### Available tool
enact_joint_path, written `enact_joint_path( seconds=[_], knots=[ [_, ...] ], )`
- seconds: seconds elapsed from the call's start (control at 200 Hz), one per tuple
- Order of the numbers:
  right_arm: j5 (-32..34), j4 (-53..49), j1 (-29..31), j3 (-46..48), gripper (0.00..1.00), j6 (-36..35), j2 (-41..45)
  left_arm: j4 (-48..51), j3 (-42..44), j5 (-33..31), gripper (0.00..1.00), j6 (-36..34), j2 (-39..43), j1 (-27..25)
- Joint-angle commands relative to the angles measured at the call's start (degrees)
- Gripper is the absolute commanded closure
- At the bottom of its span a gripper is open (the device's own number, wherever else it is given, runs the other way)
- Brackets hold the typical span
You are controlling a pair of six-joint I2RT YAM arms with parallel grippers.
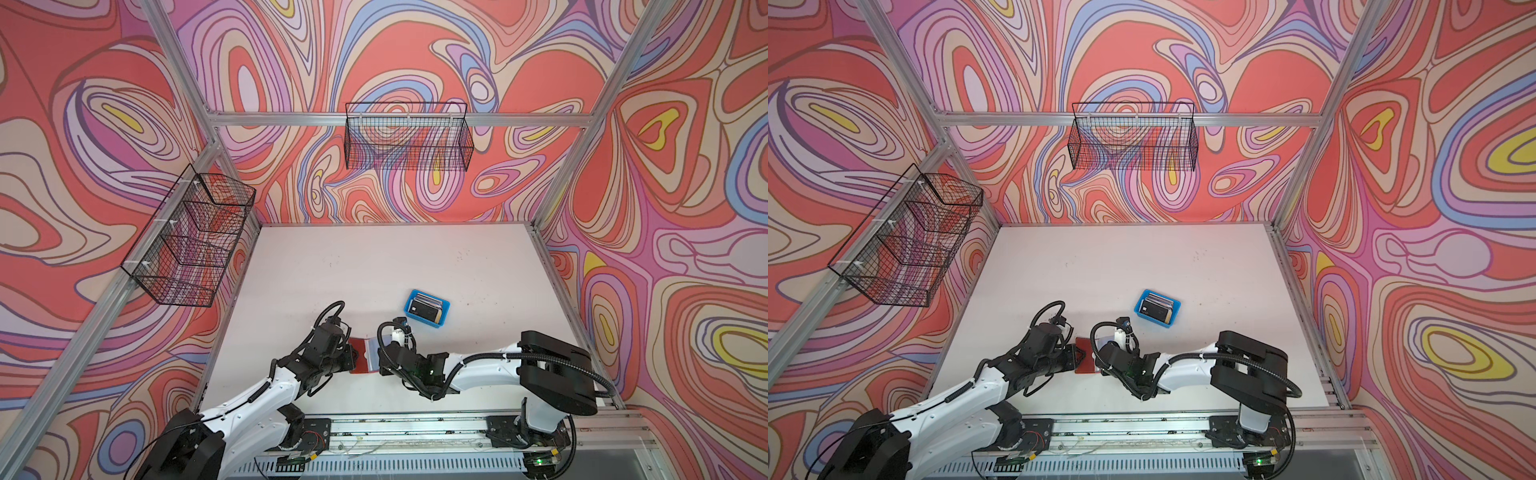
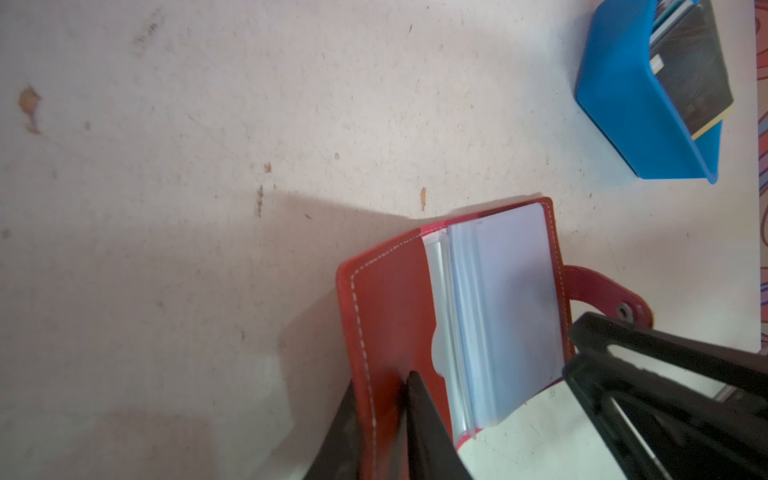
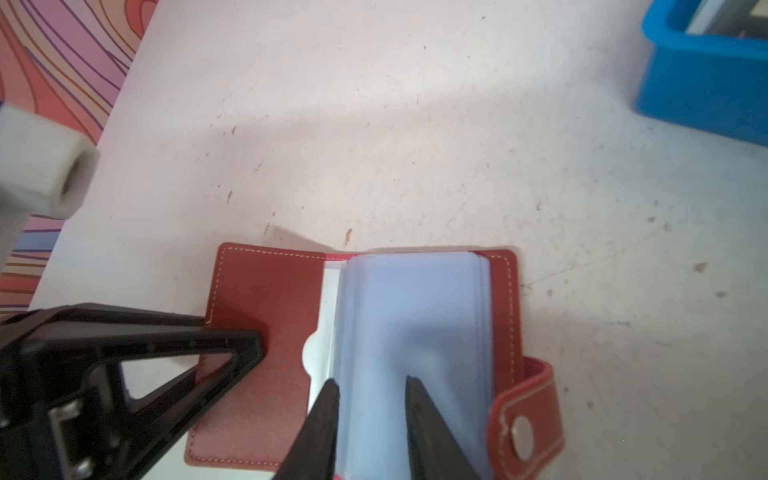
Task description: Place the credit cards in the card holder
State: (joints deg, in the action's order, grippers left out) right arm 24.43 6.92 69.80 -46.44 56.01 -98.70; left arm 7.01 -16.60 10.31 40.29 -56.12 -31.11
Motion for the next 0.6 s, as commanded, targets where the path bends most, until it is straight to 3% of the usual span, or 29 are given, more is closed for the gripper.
enact_joint_path(
  seconds=[0.0,0.29,0.591],
  knots=[
    [1.72,-2.27,-1.06,1.86,0.7,1.99,1.67,0.11,-0.23,0.05,0.84,-0.27,-1.06,0.26],
    [-0.31,-0.3,-1.14,1.76,0.7,0.42,0.95,-0.85,-0.71,1.35,0.91,-0.33,-2.99,0.26],
    [0.12,-1.36,-1.2,0.99,0.71,0.85,-0.42,0.04,-0.1,1.2,0.92,-0.27,-1.29,0.26]
  ],
)
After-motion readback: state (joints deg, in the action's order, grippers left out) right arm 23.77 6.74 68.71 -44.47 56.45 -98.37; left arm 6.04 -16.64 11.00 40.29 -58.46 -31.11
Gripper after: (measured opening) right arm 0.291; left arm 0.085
